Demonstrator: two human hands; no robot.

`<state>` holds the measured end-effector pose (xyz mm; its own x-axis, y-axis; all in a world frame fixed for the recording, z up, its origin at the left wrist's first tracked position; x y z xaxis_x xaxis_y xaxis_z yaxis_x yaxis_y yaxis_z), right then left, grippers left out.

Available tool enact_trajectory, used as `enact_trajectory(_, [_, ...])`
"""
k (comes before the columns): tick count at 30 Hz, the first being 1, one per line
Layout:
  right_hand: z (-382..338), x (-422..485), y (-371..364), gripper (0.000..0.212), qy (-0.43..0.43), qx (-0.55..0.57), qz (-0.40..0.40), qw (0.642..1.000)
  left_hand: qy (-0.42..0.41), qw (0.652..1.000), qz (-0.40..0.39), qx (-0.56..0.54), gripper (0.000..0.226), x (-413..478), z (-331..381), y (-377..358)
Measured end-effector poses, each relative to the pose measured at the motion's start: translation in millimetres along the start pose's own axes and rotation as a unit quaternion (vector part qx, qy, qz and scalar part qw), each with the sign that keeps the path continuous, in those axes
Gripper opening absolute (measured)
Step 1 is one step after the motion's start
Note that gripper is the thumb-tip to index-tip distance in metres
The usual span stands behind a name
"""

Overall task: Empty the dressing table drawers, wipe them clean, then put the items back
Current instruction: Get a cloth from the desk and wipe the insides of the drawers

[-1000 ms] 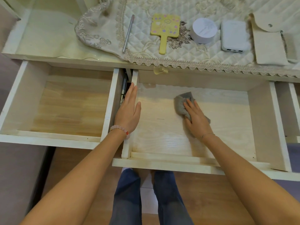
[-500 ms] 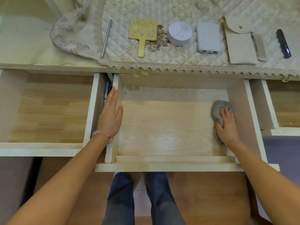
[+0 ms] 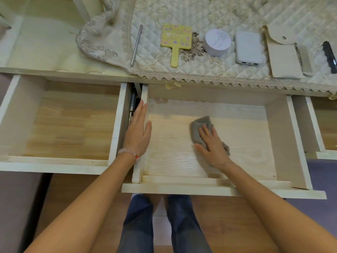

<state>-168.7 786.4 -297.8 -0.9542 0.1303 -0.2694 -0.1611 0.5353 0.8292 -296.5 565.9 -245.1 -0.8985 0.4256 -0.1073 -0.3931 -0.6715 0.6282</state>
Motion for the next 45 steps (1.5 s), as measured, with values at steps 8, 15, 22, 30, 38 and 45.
enact_trajectory(8, [-108.4,23.1,-68.5,0.074,0.161,-0.018,-0.076,0.984,0.0,1.0,-0.001,0.006,0.052,0.7,-3.3,1.3])
enact_trajectory(15, [-89.8,-3.0,-62.6,0.045,0.249,0.015,-0.231,0.941,0.009,1.0,-0.003,0.017,0.051,-1.2,-0.2,3.6])
enact_trajectory(22, [-73.4,-2.5,-44.5,0.035,0.242,0.069,-0.277,0.927,0.012,0.999,-0.002,0.05,0.052,-3.8,3.0,2.6])
enact_trajectory(30, [16.3,-43.9,0.7,0.032,0.123,0.111,-0.267,0.949,0.014,0.995,0.016,0.096,0.054,-3.8,8.2,0.2])
enact_trajectory(38, [110.1,-94.0,57.8,0.035,-0.027,0.137,-0.265,0.954,0.032,0.99,0.012,0.139,0.061,-2.8,16.1,-7.9])
enact_trajectory(45, [134.8,-108.1,75.1,0.038,-0.11,0.177,-0.236,0.949,0.039,0.986,0.011,0.161,0.063,-3.0,14.0,-9.4])
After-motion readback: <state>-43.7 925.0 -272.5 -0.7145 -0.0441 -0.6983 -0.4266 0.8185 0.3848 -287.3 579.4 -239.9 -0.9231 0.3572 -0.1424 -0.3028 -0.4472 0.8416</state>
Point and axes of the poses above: each hand's wrist, its own x-axis towards the middle knuckle, its own y-axis out of the back of the hand, z = x × y, the point moved 3 cm from there along x, towards the middle knuckle, and after that the axes turned 3 degrees about y, right-handed, at the moved point
